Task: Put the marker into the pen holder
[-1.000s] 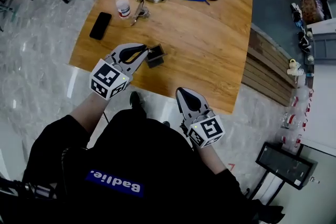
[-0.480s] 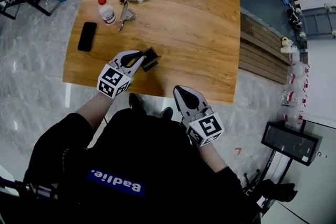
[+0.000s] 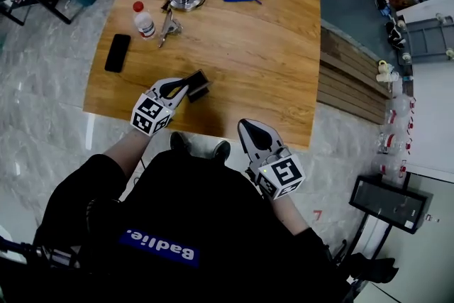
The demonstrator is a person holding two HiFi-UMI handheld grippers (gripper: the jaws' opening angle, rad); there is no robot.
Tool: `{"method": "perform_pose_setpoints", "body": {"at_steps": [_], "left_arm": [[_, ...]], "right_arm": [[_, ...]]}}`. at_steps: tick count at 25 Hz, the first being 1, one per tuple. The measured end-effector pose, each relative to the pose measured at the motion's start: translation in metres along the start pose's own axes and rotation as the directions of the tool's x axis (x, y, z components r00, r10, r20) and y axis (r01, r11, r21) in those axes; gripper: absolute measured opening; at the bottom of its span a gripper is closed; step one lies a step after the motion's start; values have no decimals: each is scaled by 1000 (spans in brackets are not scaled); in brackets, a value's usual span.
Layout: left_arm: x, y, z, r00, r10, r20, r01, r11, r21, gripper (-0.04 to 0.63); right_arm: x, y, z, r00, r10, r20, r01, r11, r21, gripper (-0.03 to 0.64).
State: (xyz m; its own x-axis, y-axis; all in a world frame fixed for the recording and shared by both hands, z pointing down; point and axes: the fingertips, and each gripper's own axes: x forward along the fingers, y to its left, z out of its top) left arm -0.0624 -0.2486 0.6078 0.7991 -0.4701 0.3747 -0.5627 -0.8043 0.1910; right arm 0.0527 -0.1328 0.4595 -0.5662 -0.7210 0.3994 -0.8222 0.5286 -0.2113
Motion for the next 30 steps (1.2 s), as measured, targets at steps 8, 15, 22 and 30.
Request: {"method": "perform_pose_setpoints", "body": {"at_steps": [8, 15, 22, 30], "left_arm": [[-16, -1, 1, 1000, 12, -6, -12, 1000, 26, 97], [-60, -7, 36, 991, 83, 105, -86, 996, 21, 109], [-87, -58, 73, 970, 141, 197, -149, 989, 23, 109], [-92, -189, 104, 965, 93, 244, -102, 994, 25, 95]], "right_arm": [[-5, 7, 1, 1000, -5, -3, 5, 1000, -4, 6], [-9, 17, -7, 998, 51, 27, -50, 999, -16, 6], [-35, 18, -7, 988, 146, 55, -143, 988, -59, 6], [-77, 22, -12, 955, 282, 98, -271, 957, -106, 6]]}}
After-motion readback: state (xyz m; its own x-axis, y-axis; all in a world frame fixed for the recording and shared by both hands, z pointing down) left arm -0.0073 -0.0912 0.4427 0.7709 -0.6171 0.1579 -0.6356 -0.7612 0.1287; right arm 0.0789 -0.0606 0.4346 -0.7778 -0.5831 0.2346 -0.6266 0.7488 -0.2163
